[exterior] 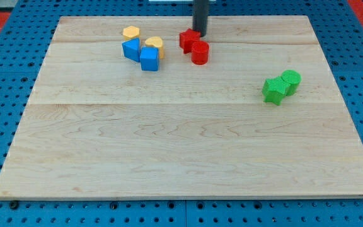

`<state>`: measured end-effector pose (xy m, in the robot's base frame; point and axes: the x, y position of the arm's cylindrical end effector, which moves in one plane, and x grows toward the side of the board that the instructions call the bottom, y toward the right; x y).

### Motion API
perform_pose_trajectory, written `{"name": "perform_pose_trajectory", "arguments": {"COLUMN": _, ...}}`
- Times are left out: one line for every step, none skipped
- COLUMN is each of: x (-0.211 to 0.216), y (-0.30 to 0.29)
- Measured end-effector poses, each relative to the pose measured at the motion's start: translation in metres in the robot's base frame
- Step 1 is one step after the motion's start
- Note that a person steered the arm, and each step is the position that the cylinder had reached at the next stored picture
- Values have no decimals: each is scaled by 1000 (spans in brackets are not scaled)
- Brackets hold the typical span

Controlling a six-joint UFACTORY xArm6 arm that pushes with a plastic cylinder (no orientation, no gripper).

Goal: Push the red blocks towards the yellow heart

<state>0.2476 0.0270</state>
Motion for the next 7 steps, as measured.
{"name": "perform_pose_trajectory", "arguments": {"x": 29, "y": 31}}
{"name": "perform_pose_trajectory", "arguments": {"x": 29, "y": -31}}
{"name": "perform_pose_trajectory", "arguments": {"x": 24, "y": -44}}
{"name": "perform_pose_trajectory", "arguments": {"x": 9, "y": -49}}
{"name": "perform_pose_trajectory", "arguments": {"x": -9, "y": -51}}
{"name": "perform_pose_trajectory", "arguments": {"x": 7, "y": 14}}
{"name": "perform_pose_trajectory", "arguments": {"x": 83, "y": 13}}
